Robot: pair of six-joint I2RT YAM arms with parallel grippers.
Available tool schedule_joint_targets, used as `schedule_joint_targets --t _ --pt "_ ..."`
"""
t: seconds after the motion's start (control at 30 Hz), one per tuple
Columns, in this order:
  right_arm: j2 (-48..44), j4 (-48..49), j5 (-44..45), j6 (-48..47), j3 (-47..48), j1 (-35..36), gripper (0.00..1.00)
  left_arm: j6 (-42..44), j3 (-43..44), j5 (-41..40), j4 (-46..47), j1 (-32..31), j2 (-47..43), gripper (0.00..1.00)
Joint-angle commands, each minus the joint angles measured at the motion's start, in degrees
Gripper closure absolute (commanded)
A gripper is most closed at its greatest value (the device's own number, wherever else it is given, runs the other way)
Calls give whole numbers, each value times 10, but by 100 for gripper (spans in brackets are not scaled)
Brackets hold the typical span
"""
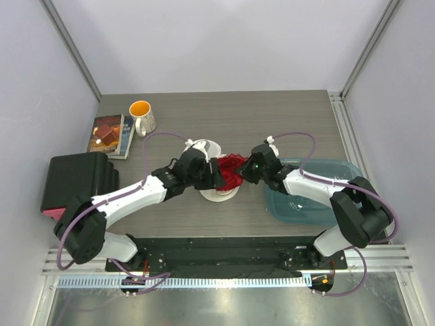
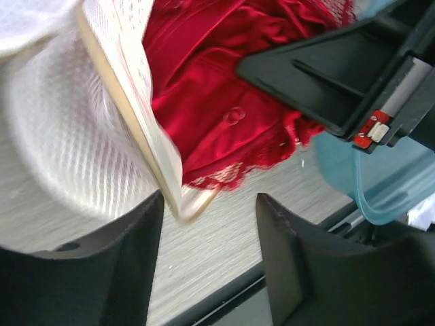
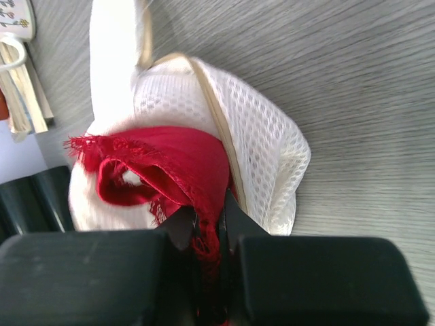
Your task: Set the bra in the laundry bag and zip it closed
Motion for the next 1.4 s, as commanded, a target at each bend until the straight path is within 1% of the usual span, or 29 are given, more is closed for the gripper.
schedule_joint_targets --t 0.0,0.13,0.2,0.23,0.27,0.33,0.37,0.43,0.47,0.53,0.57,0.63,0.67,0.73,0.77,0.83,0.93,1.03,1.1,1.17,1.27,1.3,1.33,1.37 --pt "-32 8 22 -43 4 2 99 8 -23 -101 -54 -2 -88 41" --pt "-30 6 18 -62 7 2 99 -27 -65 -149 -79 -2 -153 40" --pt "-31 2 16 -68 10 2 99 -54 -90 -163 -86 3 -167 44" --pt "-30 0 14 -75 13 2 99 -61 -99 -167 -77 7 -168 45" --pt "-26 0 8 -80 15 2 99 -68 -117 -159 -68 12 -167 47" --pt "-15 -6 -8 -96 33 3 98 -86 -129 -132 -42 37 -152 48" --pt "-4 -15 -34 -114 43 2 99 -90 -135 -128 -37 45 -144 48" --pt "2 -31 -48 -129 60 2 99 -94 -138 -128 -29 68 -128 48" --pt "3 -34 -56 -138 63 2 99 -95 -145 -132 -23 73 -125 50" --pt "3 -36 -65 -151 70 2 99 -95 -153 -121 6 91 -121 55" --pt "4 -39 -71 -163 72 1 99 -93 -155 -118 14 94 -112 59" --pt "11 -46 -90 -175 85 -1 99 -86 -146 -115 18 96 -92 65" --pt "15 -53 -98 -181 89 -2 99 -82 -129 -110 13 96 -63 71" --pt "25 -54 -119 -194 98 -5 99 -77 -116 -101 14 96 -36 75" --pt "29 -55 -125 -197 101 -6 99 -78 -113 -96 19 96 -11 80" --pt "39 -58 -138 -204 108 -9 99 -80 -114 -92 43 96 10 86" --pt "51 -61 -154 -213 114 -11 99 -78 -107 -95 57 96 51 91" --pt "65 -72 -174 -226 126 -12 99 -80 -105 -80 87 96 73 96" --pt "90 -69 -189 -225 135 -11 99 -80 -102 -76 107 95 80 96" --pt "108 -59 -190 -217 139 -11 99 -73 -91 -78 106 95 81 97" --pt "114 -61 -169 -223 145 -11 99 -58 -77 -111 65 94 59 96" --pt "110 -64 -164 -226 147 -11 99 -52 -77 -121 42 94 43 92" --pt "108 -73 -157 -230 149 -12 99 -46 -82 -142 31 94 12 77" --pt "106 -79 -146 -239 152 -12 99 -42 -85 -149 23 94 -7 68"
